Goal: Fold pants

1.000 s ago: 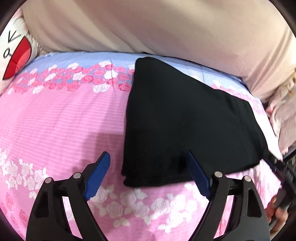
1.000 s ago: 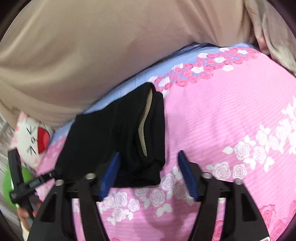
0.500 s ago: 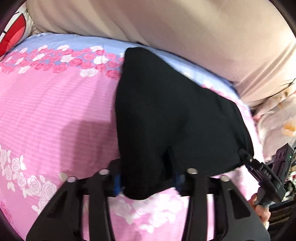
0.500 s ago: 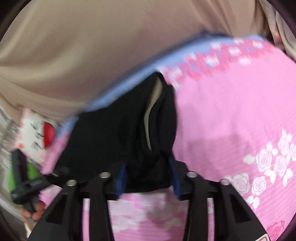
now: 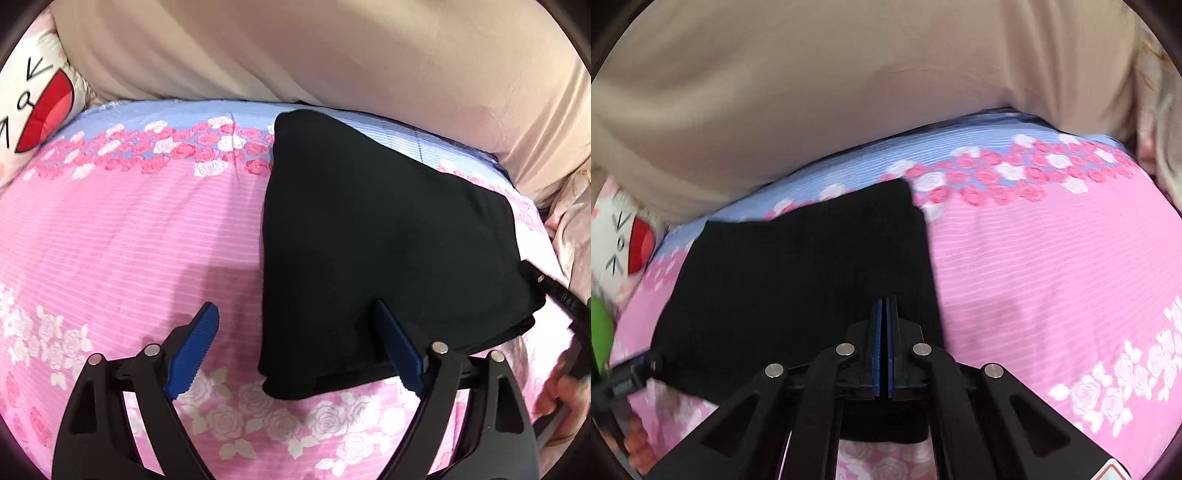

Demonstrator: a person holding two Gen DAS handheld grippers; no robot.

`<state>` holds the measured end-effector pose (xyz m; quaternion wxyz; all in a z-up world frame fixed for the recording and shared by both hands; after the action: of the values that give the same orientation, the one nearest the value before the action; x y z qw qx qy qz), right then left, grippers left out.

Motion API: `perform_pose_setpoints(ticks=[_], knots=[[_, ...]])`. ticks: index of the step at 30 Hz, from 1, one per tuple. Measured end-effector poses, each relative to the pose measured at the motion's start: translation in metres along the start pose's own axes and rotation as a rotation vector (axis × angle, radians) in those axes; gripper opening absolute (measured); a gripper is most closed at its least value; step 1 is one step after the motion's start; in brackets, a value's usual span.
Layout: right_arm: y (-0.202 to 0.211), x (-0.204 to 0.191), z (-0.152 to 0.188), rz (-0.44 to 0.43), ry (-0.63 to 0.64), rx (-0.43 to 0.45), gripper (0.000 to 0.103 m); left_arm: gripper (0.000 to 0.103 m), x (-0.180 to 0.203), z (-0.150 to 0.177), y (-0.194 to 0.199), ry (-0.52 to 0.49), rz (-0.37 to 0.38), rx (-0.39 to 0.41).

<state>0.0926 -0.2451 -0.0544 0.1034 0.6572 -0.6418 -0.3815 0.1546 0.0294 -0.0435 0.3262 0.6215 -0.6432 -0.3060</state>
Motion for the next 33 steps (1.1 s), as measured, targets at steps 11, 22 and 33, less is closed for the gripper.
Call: perform_pose_setpoints(ticks=[11,22,33], knots=[[0.035,-0.048,0.027,0.085,0.168,0.056,0.004,0.086,0.01,0.006,0.041,-0.084,-0.115,0.106],[0.001,0.014,0.03,-0.104,-0.118,-0.058,0.064,0.071,-0.003,-0.006,-0.009,0.057,0.168,-0.095],[-0.004,0.003,0.026,-0.104,-0.067,-0.025,0.051,0.083,0.011,-0.004,0.003,-0.056,0.039,0.028]])
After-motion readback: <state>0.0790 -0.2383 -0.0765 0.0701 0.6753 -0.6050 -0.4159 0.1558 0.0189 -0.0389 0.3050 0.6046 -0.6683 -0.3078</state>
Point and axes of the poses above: each gripper's, at about its wrist camera, not at the fingertips, and y roughly against the way its jaws point, x to its right, z to its underside, the point moved 1 cm from there along -y, roughly the way its jaws point, and after that the axes turned 7 degrees about -z, right-handed, at the moved point
